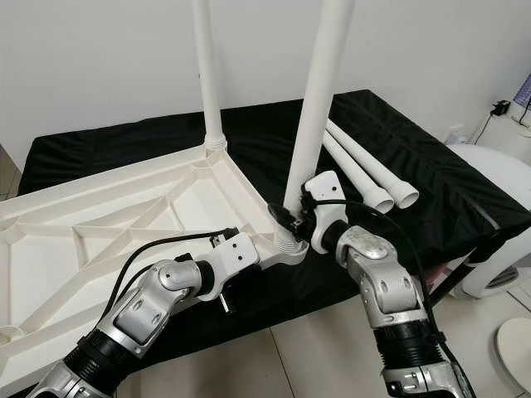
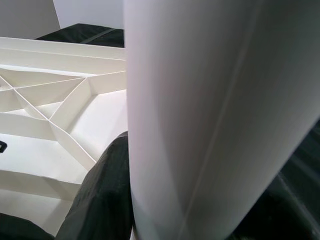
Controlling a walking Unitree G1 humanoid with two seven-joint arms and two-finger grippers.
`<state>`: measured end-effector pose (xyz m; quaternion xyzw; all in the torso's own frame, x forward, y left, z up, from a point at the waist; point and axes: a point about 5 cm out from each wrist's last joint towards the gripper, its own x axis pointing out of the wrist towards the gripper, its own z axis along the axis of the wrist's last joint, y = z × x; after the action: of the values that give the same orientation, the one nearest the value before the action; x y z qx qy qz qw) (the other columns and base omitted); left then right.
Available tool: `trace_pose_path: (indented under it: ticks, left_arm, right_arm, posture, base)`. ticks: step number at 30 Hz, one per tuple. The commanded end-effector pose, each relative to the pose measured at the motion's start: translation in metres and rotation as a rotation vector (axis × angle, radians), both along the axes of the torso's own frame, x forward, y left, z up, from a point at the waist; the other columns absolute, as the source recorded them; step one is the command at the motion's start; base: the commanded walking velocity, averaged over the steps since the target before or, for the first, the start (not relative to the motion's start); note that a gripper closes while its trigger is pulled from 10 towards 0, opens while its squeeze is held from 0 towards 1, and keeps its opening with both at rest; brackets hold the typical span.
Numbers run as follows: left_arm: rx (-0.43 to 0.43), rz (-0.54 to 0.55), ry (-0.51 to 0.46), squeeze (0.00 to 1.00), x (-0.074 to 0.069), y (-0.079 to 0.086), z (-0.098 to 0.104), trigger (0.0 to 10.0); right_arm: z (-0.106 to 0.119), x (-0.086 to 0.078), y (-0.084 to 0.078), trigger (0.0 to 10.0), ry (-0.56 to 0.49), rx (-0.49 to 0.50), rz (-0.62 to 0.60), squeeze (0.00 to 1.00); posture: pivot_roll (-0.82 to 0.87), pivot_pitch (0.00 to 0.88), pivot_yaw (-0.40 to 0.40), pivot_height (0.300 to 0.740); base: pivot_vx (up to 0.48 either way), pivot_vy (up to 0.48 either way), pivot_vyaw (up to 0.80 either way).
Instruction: Building children table
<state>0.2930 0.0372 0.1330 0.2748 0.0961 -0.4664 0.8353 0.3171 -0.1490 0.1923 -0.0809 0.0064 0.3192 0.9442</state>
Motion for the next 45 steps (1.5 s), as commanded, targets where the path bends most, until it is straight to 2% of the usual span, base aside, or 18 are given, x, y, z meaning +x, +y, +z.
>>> trace_pose_path:
  ticks: [1, 7, 18, 35, 45]
  left_arm:
    - [0.039, 0.058, -0.011, 0.00, 0.004, 0.008, -0.005, 10.0]
    - [0.039, 0.056, -0.013, 0.00, 0.004, 0.008, -0.004, 10.0]
    - [0.038, 0.054, -0.013, 0.00, 0.004, 0.008, -0.004, 10.0]
    - [0.035, 0.051, -0.013, 0.00, 0.003, 0.008, -0.003, 10.0]
    - [0.033, 0.052, -0.013, 0.00, 0.004, 0.008, -0.002, 10.0]
  right_arm:
    - [-0.016, -0.002, -0.007, 10.0, 0.079, -0.027, -0.028, 0.00]
    - [-0.019, -0.001, -0.015, 10.0, 0.088, -0.037, -0.064, 0.00]
    - [-0.021, 0.001, -0.020, 10.0, 0.094, -0.038, -0.107, 0.00]
    - [-0.033, 0.000, -0.010, 10.0, 0.124, -0.009, -0.108, 0.00]
    - [-0.037, 0.000, -0.011, 10.0, 0.137, -0.014, -0.115, 0.00]
  posture:
    - [-0.13, 0.077, 0.029, 0.740]
    - [-0.13, 0.080, 0.031, 0.740]
    - [-0.13, 0.082, 0.032, 0.740]
    - [-0.13, 0.083, 0.034, 0.740]
    - [-0.13, 0.085, 0.033, 0.740]
  base:
    - [0.000, 0.000, 0.00]
    - [0.000, 0.000, 0.00]
    - [0.000, 0.000, 0.00]
    - [0.000, 0.000, 0.00]
    - [0.000, 0.000, 0.00]
